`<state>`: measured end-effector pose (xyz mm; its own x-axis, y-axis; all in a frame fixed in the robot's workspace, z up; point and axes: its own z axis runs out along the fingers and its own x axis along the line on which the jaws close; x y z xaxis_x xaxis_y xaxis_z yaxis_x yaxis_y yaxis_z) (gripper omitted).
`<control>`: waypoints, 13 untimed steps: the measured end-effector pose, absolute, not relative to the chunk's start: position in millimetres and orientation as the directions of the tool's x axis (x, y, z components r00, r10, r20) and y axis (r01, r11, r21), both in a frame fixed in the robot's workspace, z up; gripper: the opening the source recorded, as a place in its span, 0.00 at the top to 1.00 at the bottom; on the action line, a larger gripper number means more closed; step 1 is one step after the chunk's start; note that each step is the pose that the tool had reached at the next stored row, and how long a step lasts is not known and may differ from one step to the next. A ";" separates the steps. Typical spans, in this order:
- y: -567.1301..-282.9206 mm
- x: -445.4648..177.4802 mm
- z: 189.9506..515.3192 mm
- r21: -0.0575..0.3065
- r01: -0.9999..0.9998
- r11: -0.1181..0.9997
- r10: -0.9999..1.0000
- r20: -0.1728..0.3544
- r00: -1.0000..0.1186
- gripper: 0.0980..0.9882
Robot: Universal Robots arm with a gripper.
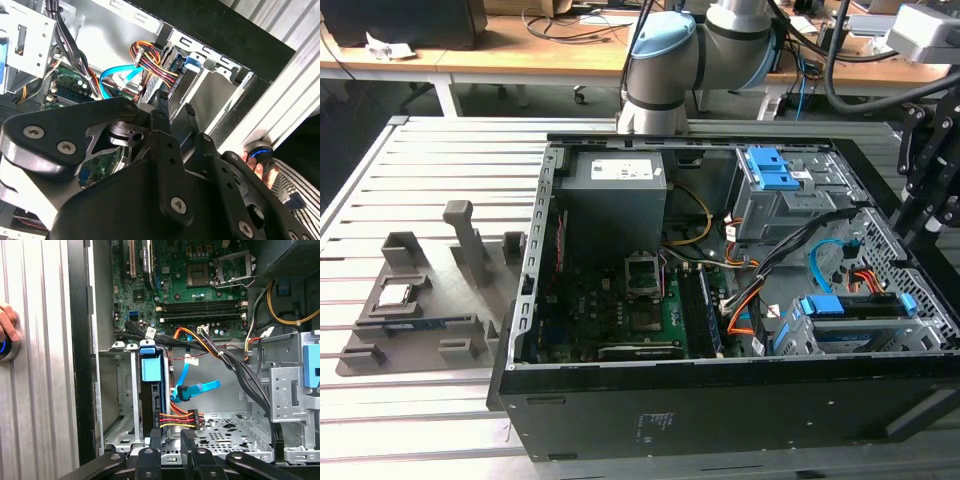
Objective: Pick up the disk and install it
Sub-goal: 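Insert the second disk wire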
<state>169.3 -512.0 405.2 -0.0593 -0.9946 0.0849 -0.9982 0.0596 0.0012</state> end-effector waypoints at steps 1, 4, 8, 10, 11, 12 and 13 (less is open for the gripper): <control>-512.0 169.3 405.1 0.001 -0.998 0.060 -0.995 0.085 -0.059 0.77; -509.0 164.4 405.0 0.001 -0.998 0.059 -0.995 0.085 -0.058 0.77; -505.6 144.8 397.5 0.001 -0.999 0.054 -0.995 0.085 -0.054 0.77; -504.9 141.1 392.6 0.001 -0.999 0.051 -0.995 0.084 -0.051 0.77; -503.3 140.2 390.1 0.001 -0.999 0.047 -0.995 0.085 -0.046 0.77; -501.6 138.6 387.4 0.001 -0.999 0.037 -0.996 0.084 -0.037 0.77; -500.7 137.6 386.4 0.001 -0.999 0.032 -0.996 0.084 -0.032 0.77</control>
